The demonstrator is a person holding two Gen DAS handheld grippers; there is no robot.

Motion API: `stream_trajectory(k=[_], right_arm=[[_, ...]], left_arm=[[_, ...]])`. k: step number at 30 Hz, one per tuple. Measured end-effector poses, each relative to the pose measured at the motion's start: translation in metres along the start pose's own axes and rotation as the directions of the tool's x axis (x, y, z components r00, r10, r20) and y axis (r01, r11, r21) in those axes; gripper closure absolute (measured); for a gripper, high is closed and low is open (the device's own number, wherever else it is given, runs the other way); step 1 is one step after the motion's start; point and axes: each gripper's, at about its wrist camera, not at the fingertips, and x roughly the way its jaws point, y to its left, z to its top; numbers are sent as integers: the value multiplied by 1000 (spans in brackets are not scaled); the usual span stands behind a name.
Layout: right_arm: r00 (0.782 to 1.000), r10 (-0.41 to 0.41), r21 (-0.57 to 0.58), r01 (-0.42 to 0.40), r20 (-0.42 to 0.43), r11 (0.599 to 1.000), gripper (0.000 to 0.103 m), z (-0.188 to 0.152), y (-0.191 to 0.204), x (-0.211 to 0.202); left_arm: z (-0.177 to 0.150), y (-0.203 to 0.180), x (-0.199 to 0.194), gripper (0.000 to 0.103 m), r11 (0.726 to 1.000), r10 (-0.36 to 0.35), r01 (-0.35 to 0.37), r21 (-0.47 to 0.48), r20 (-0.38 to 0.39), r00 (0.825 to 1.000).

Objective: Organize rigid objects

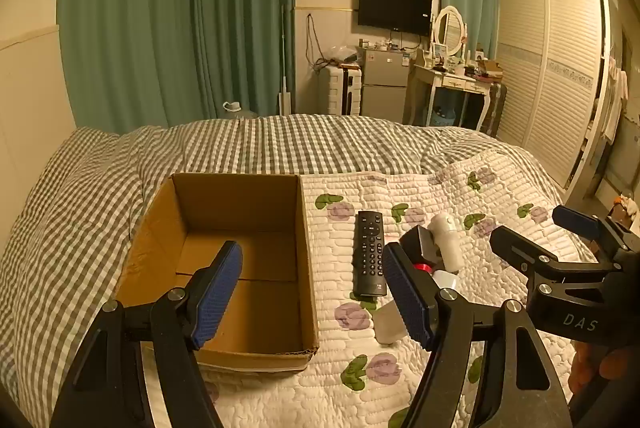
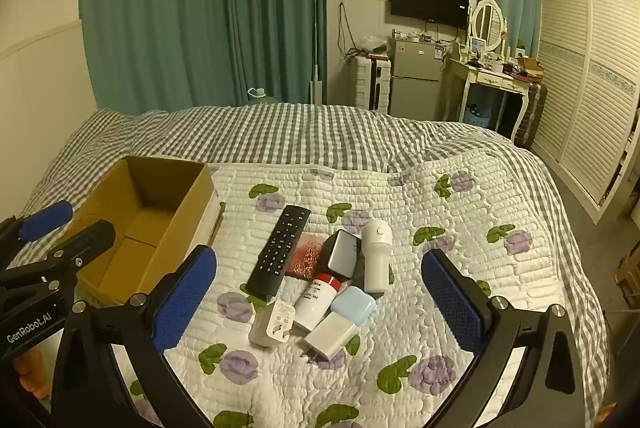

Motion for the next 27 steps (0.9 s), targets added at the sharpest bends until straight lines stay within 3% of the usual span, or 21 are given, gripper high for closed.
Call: stream_trajectory(k=[27], right_arm=[[1000, 13, -6, -13, 1, 1000, 0, -4, 4, 1]], left_arm=[[-4, 3, 1, 28, 1000, 0, 0, -12, -4, 1000]])
